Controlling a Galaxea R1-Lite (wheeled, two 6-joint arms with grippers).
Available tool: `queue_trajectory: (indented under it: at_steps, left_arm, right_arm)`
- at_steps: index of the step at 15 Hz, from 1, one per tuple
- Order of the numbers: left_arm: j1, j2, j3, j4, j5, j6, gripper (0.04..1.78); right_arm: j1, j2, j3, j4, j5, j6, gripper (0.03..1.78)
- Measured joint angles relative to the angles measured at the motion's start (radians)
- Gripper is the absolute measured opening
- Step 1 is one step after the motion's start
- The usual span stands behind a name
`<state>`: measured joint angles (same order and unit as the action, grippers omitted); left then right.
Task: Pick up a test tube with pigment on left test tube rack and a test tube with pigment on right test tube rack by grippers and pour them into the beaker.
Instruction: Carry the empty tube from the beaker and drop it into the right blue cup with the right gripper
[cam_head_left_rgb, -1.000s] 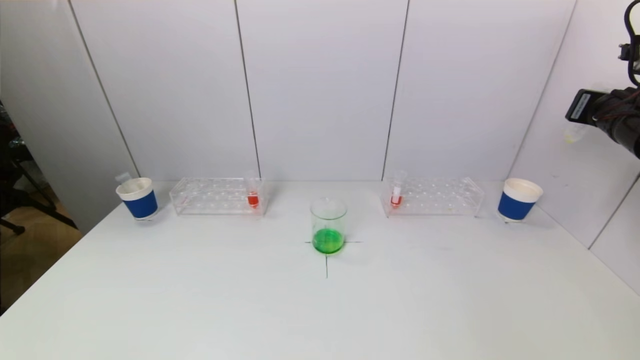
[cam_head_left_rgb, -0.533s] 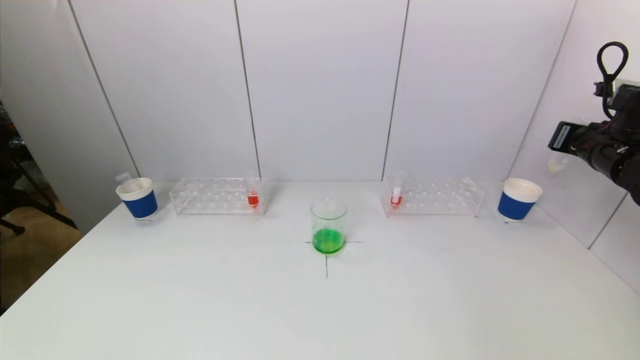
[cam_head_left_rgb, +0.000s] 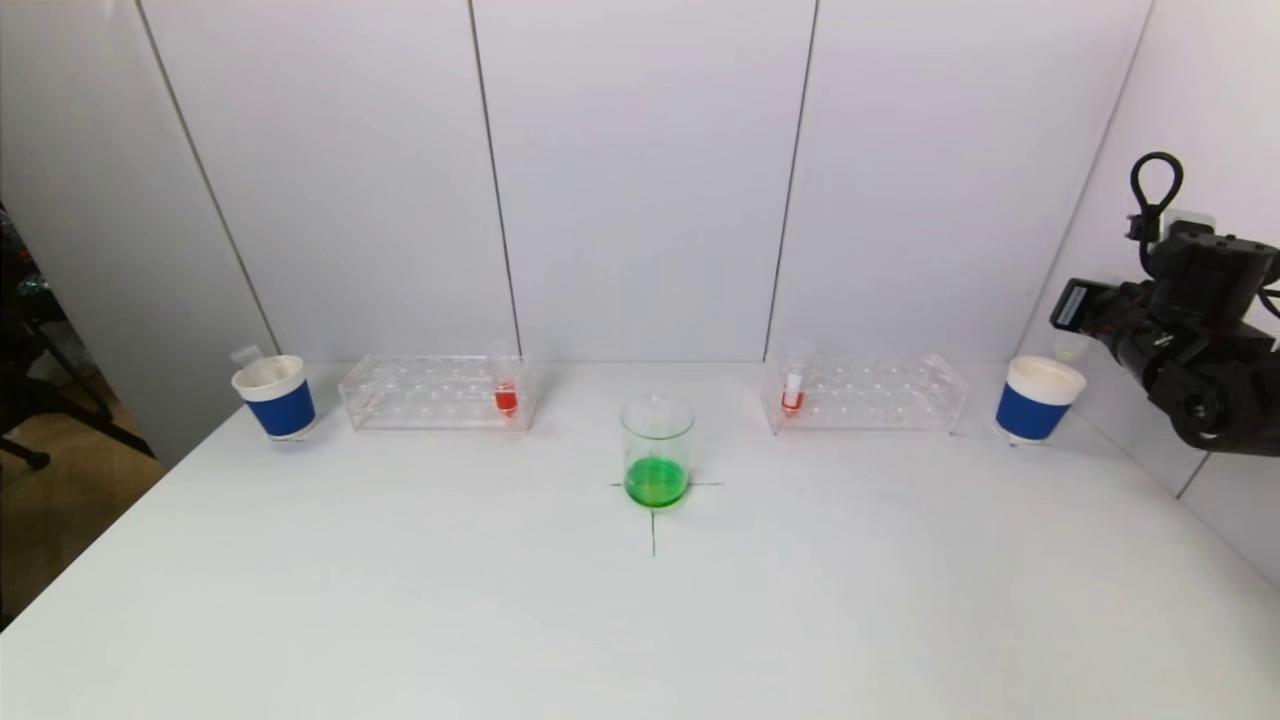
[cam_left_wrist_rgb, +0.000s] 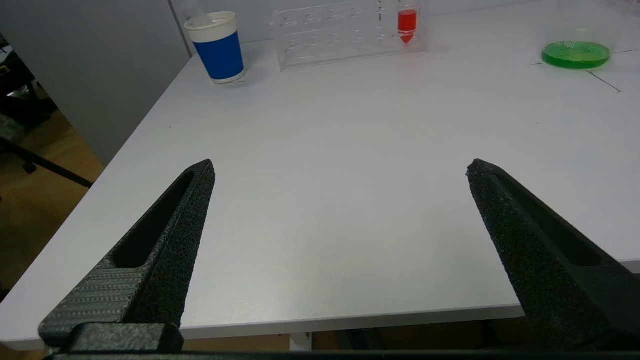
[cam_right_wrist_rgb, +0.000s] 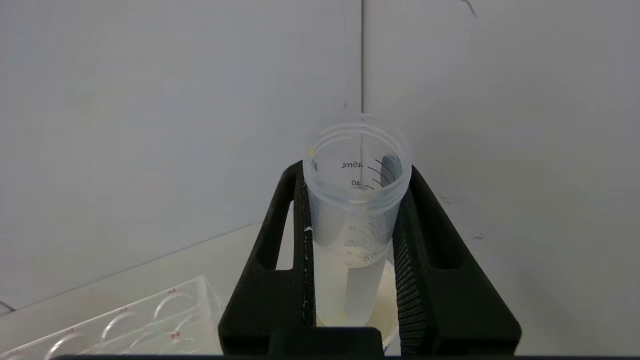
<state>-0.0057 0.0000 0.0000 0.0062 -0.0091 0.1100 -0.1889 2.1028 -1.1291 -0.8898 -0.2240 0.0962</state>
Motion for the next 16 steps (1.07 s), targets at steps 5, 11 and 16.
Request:
queue_trajectory:
  at_steps: [5, 11, 16]
  left_arm:
    - [0.000, 0.000, 0.000, 0.000, 0.000, 0.000, 1.76]
    - [0.000, 0.000, 0.000, 0.000, 0.000, 0.000, 1.76]
    - [0.000, 0.000, 0.000, 0.000, 0.000, 0.000, 1.76]
  right_arm:
    - [-0.003, 0.105, -0.049, -0.040, -0.002, -0.004, 0.50]
    - [-0.027, 0.179, -0.094, -0.044, 0.001, 0.003, 0.50]
    - [-0.024, 0.191, -0.041, -0.110, 0.004, -0.008, 0.50]
